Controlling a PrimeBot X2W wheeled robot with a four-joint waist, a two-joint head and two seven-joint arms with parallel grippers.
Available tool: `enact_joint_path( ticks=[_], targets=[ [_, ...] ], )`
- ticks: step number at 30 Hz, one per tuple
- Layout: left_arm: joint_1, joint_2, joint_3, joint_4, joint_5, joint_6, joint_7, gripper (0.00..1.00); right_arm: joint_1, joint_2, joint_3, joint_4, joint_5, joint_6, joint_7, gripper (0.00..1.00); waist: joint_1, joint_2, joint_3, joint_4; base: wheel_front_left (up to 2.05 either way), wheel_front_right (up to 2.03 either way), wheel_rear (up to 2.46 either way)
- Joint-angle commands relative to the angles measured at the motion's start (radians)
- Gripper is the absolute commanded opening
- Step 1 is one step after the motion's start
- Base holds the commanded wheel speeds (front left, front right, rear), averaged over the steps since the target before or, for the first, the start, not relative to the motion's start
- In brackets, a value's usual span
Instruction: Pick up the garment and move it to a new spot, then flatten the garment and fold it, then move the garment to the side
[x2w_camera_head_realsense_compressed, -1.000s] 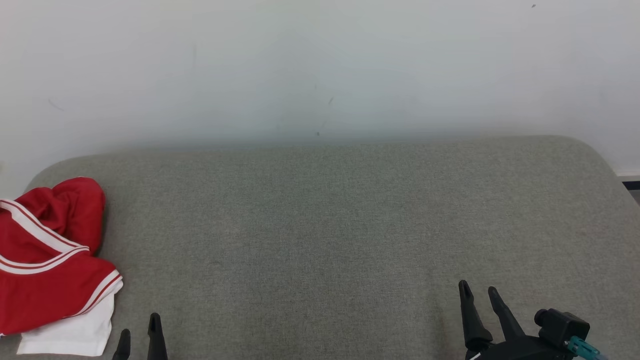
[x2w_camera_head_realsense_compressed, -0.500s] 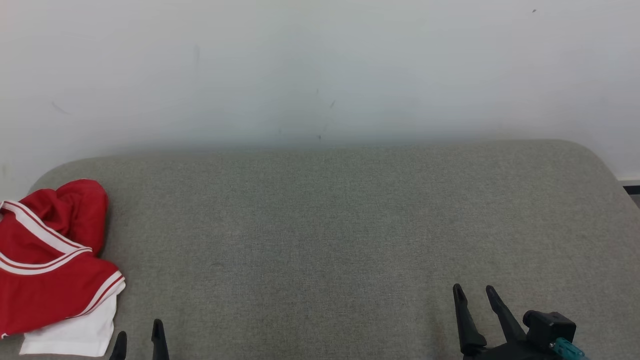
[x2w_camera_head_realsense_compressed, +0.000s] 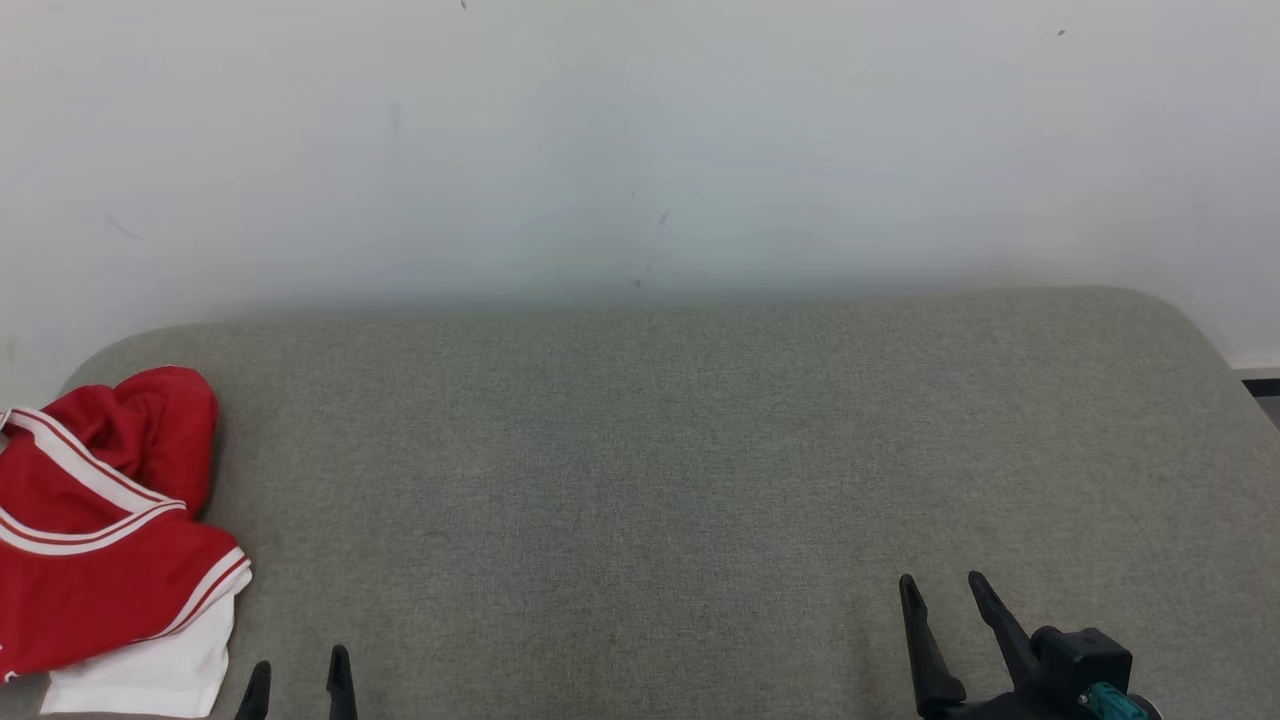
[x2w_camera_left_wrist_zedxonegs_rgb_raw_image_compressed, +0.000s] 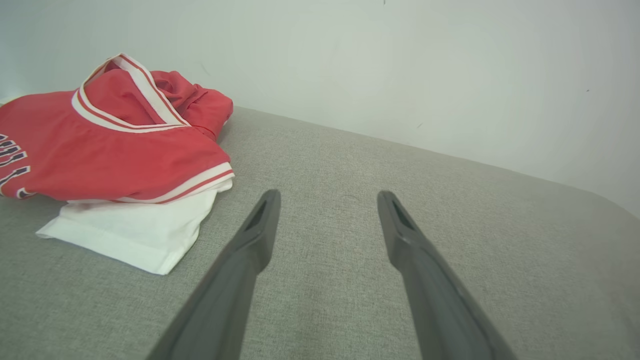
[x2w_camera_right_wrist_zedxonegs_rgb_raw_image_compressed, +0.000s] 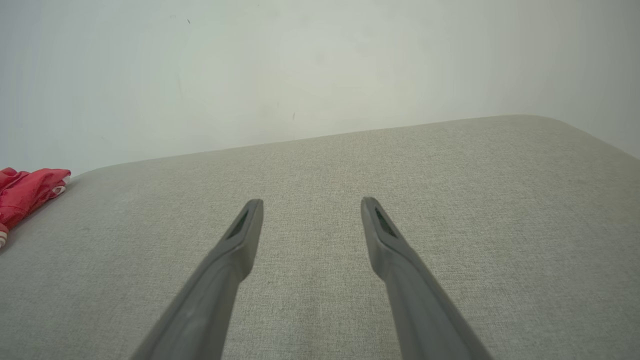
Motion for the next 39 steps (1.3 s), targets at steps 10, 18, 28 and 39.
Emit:
enact_joint_path(
  ticks=[10, 18, 28, 39],
  targets=[
    [0.013, 0.008, -0.006, 0.000, 0.099, -0.007, -0.027, 1.00, 0.012, -0.002, 0.001, 0.010, -0.095, -0.002, -0.021, 1.00, 0.0000, 0.0000, -0.011, -0.002, 0.00, 0.00, 0.00],
    [0.020, 0.008, -0.001, 0.006, 0.153, -0.014, -0.042, 1.00, 0.014, -0.002, 0.007, 0.016, -0.153, -0.002, -0.036, 1.00, 0.0000, 0.0000, -0.021, -0.004, 0.00, 0.00, 0.00],
    [0.023, 0.008, 0.004, 0.020, 0.186, -0.019, -0.051, 1.00, 0.021, -0.002, 0.016, 0.020, -0.185, -0.002, -0.045, 1.00, 0.0000, 0.0000, -0.026, 0.000, 0.00, 0.00, 0.00],
    [0.008, 0.006, 0.011, 0.029, 0.176, -0.018, -0.051, 1.00, 0.022, -0.002, 0.013, 0.014, -0.179, -0.002, -0.046, 1.00, 0.0000, 0.0000, -0.023, 0.009, 0.00, 0.00, 0.00]
  ],
)
